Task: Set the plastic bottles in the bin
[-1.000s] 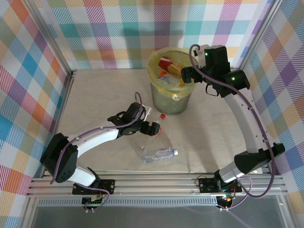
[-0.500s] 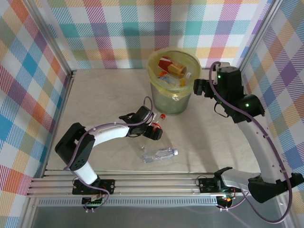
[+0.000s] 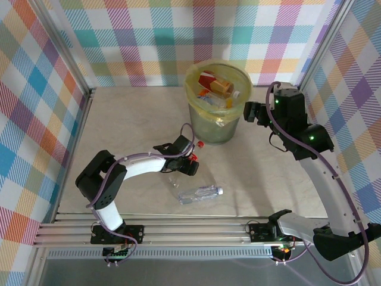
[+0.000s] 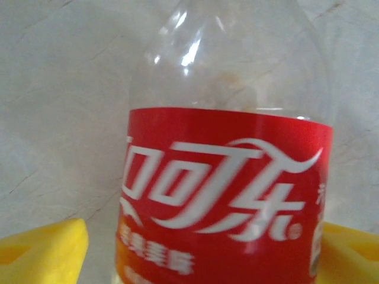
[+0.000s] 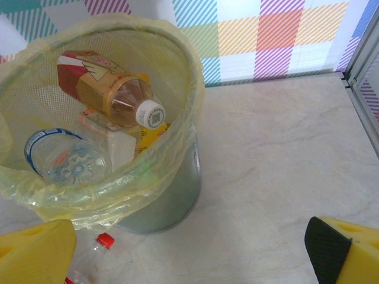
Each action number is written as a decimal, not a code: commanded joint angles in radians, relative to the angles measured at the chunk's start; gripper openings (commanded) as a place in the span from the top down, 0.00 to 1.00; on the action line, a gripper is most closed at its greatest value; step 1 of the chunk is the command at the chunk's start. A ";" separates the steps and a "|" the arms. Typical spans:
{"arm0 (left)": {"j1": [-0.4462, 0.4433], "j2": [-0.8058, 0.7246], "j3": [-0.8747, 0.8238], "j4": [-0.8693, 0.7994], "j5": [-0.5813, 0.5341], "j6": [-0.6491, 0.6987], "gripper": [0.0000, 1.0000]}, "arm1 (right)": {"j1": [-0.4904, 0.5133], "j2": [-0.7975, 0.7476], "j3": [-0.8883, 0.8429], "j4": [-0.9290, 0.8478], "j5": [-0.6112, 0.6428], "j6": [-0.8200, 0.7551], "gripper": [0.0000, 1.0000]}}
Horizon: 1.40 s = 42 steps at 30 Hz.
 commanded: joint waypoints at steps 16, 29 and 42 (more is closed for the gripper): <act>0.030 -0.224 -0.030 -0.077 -0.265 0.098 0.45 | -0.002 -0.058 -0.047 0.013 -0.027 0.063 0.00; 0.054 -0.638 0.121 -0.024 -0.296 0.326 0.55 | -0.002 -0.070 -0.001 -0.065 -0.155 0.138 0.00; 0.096 -0.268 0.549 0.328 0.082 0.783 0.51 | -0.002 -0.057 -0.028 -0.031 -0.155 0.210 0.00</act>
